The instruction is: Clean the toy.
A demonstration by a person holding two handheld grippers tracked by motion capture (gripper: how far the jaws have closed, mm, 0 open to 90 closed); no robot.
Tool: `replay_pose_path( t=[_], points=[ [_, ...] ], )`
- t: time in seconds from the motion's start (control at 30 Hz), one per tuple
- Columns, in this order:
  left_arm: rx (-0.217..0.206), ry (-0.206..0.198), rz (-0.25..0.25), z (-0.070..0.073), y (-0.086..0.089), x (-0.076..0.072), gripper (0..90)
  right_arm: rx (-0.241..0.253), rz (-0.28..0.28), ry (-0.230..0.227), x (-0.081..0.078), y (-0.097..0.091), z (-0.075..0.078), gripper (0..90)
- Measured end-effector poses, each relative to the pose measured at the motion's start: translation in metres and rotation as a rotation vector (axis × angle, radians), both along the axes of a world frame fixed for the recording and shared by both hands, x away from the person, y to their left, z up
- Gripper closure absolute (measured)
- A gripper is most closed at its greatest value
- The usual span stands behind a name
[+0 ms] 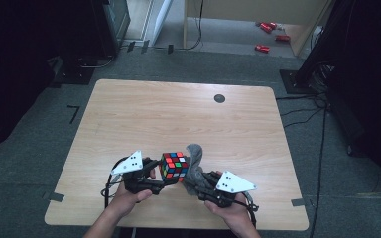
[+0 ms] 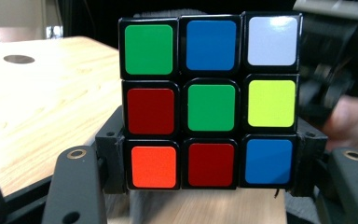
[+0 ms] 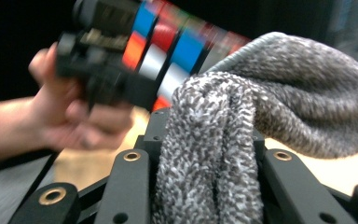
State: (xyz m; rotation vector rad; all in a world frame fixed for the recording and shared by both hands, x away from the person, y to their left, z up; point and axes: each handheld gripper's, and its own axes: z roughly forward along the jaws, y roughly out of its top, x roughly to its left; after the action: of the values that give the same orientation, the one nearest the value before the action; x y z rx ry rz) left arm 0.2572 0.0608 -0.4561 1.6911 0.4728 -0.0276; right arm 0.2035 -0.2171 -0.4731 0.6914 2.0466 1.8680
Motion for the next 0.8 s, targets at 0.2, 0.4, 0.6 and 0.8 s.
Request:
replay_pose_path(
  t=[0.2, 0.4, 0.6, 0.8],
  points=[
    [0.026, 0.001, 0.010, -0.003, 0.001, 0.002, 34.6, 0.003, 0.030, -0.016, -0.002, 0.000, 0.005, 67.6],
    [0.081, -0.029, 0.036, -0.004, -0.002, 0.000, 34.7, 0.063, 0.024, -0.026, -0.003, -0.010, 0.014, 68.4],
    [0.270, -0.137, 0.102, -0.015, -0.019, -0.007, 34.7, 0.153, -0.081, -0.035, -0.009, -0.014, 0.033, 69.3],
    [0.326, -0.246, 0.044, -0.017, -0.044, -0.028, 34.6, 0.140, -0.042, -0.064, -0.021, 0.005, 0.044, 69.1]
  ],
)
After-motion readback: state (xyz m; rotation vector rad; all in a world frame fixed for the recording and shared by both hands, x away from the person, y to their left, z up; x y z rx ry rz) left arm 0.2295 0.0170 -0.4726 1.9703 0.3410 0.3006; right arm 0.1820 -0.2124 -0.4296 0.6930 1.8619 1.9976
